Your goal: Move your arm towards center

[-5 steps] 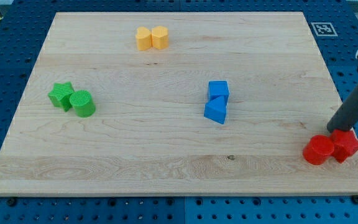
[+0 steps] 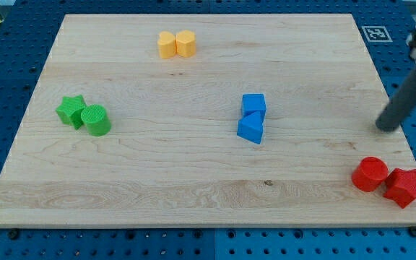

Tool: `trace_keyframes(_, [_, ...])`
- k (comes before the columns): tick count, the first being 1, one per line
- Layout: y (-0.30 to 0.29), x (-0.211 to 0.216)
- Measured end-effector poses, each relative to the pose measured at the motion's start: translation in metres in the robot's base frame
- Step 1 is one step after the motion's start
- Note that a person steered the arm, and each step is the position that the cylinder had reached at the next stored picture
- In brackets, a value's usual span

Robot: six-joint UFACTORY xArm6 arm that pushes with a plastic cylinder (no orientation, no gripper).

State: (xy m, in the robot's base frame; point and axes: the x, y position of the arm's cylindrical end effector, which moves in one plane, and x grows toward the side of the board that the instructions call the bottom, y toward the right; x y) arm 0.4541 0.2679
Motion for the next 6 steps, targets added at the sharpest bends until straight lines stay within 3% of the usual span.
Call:
trace_keyframes(2, [-0.082,-0.075])
trace_keyframes(5, [-0.274,-0.055])
trace_keyframes(6, [-0.244,-0.054])
